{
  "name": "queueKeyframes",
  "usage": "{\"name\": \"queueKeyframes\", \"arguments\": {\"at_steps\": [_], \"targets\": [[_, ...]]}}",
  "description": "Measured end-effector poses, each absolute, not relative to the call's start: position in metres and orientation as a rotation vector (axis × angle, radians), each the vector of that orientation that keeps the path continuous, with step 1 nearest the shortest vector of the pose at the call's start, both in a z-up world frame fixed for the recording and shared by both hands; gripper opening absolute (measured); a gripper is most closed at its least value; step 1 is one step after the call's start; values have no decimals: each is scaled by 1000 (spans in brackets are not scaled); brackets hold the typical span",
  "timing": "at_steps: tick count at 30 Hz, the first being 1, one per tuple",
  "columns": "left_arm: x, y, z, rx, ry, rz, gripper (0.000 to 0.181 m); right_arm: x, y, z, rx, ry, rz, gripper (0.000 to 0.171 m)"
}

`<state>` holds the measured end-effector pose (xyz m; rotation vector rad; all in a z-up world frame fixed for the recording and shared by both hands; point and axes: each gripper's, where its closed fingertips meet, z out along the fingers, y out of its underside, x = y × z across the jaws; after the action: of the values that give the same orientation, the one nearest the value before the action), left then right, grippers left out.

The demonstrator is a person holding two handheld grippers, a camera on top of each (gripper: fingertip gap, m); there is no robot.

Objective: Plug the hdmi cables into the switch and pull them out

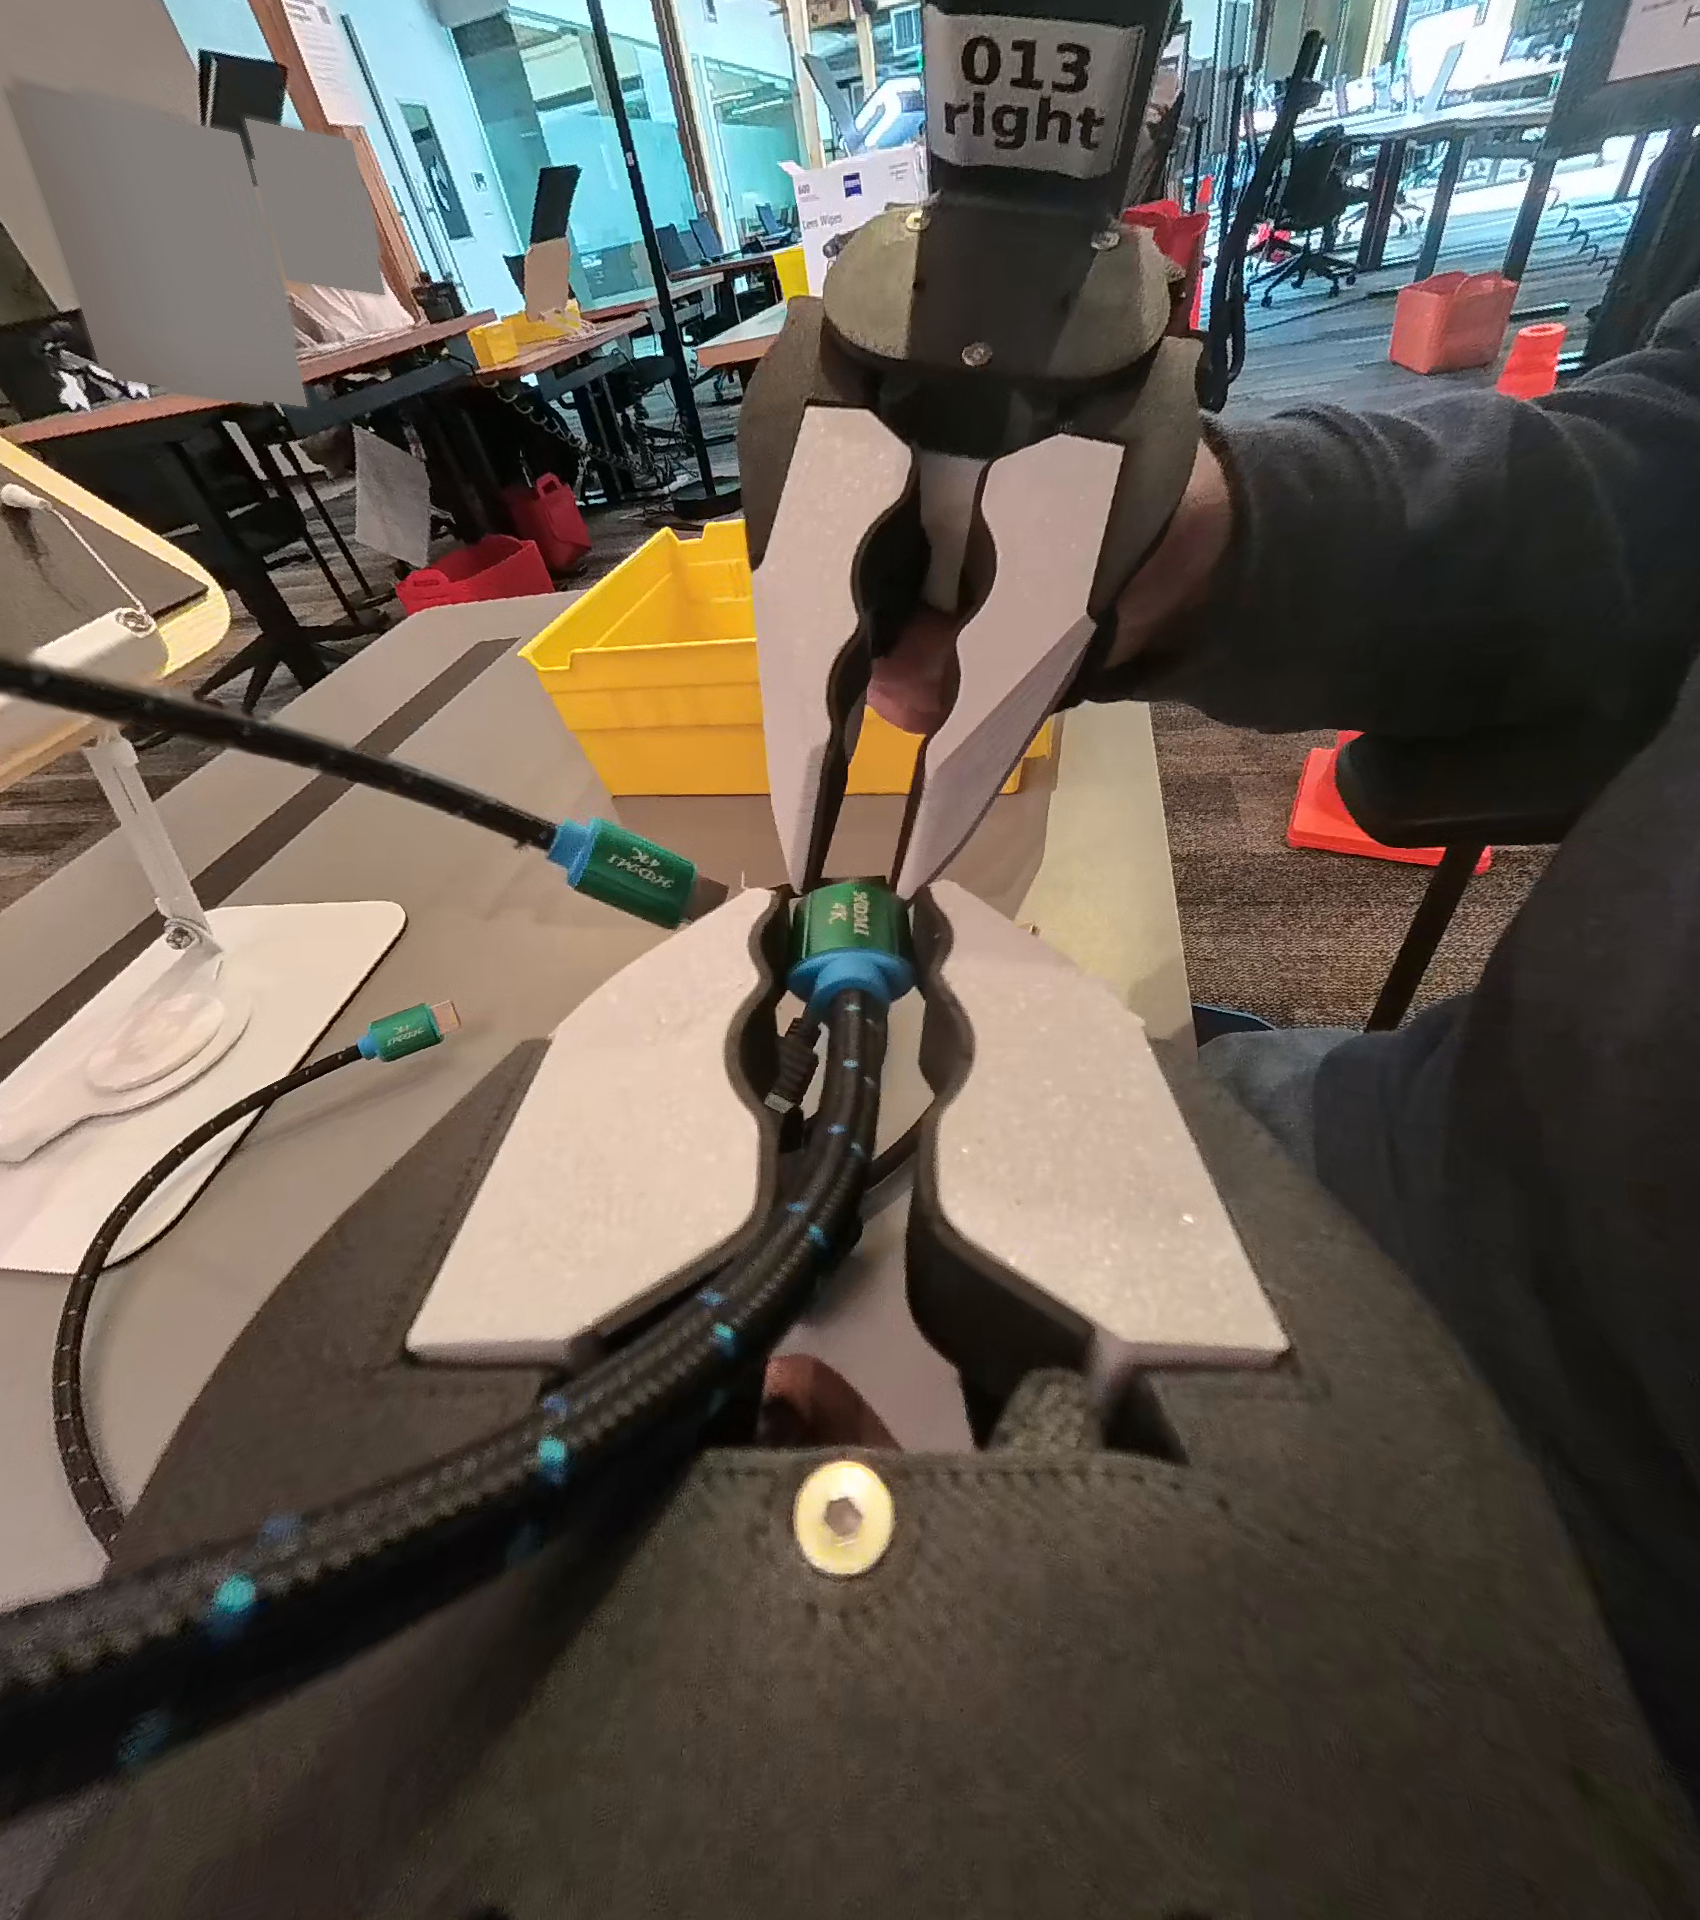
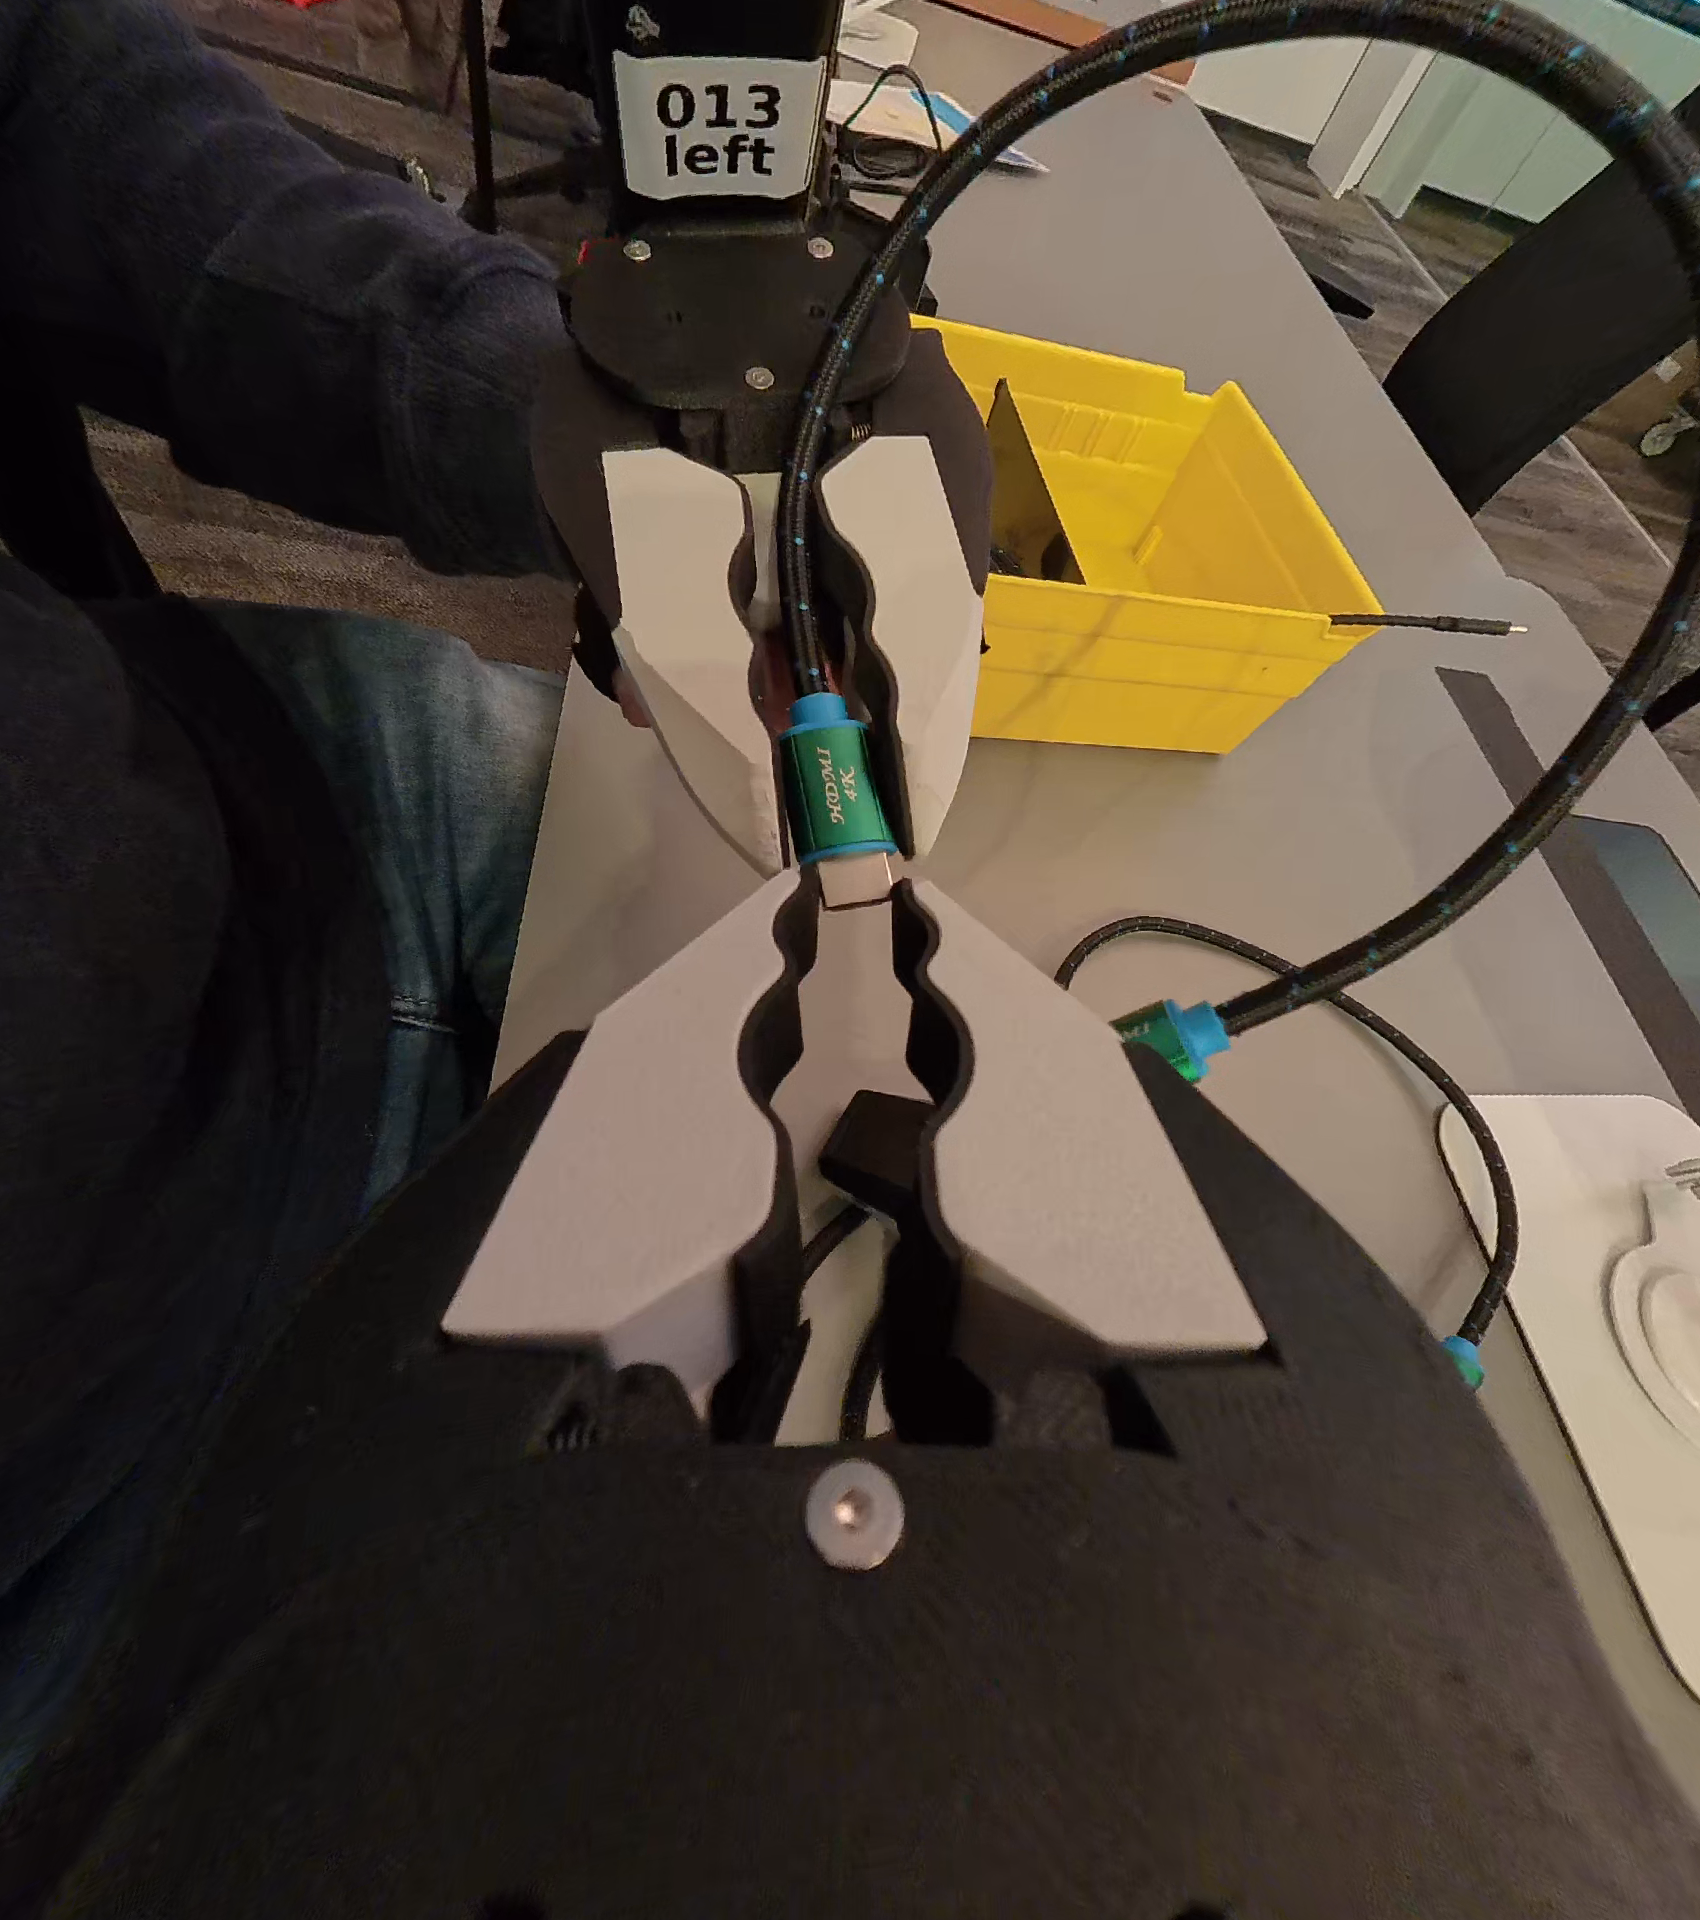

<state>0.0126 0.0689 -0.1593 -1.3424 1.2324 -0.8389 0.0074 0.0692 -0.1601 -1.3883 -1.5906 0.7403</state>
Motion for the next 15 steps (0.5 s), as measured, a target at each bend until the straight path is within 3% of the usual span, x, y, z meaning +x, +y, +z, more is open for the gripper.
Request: {"name": "queueKeyframes", "arguments": {"at_steps": [15], "targets": [[14, 69, -160, -1351, 1232, -837, 21, 9, 72, -159, -1406, -1558, 766, 13]]}}
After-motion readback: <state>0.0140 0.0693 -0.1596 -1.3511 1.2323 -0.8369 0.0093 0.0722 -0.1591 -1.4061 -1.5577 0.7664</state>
